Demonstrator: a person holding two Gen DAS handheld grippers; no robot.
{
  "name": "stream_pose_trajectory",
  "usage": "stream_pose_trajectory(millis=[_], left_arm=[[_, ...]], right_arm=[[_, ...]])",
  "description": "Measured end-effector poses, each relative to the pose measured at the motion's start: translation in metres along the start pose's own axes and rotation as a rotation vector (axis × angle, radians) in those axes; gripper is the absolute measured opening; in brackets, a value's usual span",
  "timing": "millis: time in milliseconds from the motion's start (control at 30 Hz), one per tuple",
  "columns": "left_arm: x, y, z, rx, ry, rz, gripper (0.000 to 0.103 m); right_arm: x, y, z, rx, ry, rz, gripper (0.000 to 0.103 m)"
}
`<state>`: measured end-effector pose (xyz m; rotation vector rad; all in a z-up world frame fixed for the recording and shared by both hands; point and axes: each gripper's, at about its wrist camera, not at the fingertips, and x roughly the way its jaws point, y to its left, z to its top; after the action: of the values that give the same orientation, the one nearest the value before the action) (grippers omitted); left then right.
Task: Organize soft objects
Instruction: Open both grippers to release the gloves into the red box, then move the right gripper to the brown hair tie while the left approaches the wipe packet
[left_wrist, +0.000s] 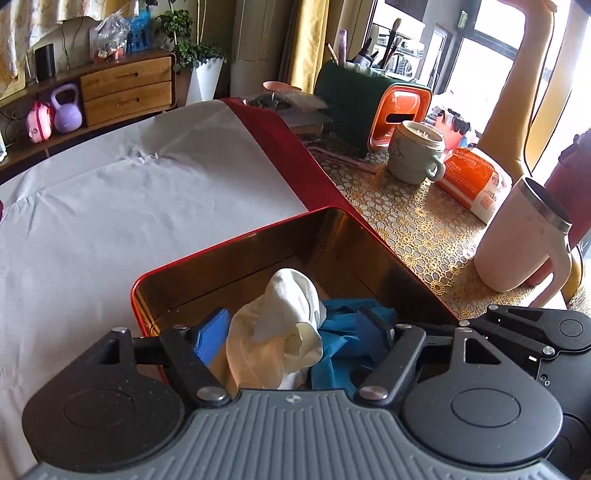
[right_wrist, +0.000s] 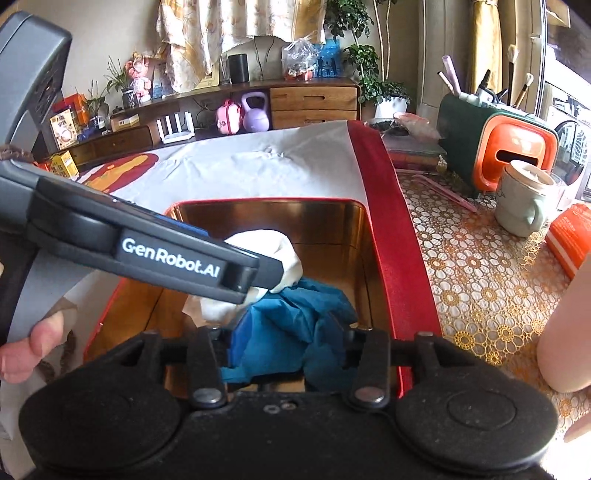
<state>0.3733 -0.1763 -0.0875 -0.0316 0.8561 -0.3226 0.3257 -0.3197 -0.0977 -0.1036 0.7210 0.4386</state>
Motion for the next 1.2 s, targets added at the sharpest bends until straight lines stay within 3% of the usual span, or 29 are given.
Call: stream_pose_trajectory(millis=[267,600,1200], left_arm=[[-0.034,-0.001,-0.004,0.014,-0.047,0.033,0.075],[-0.091,0.003,-0.017,0.015,-0.1,0.02,0.077],[-0.194,0.039,-0.071,-0.05,-0.172,0.036,0.085]], right_arm=[[-0.022,0.004,0.003,0.025,-0.032,-0.006,0.061],[-0.056,0.022,0.008,0.04,-0.07,-0.007,0.075],[-0.115,0.086,0.003,0.039,-0.143,0.027,0.097]])
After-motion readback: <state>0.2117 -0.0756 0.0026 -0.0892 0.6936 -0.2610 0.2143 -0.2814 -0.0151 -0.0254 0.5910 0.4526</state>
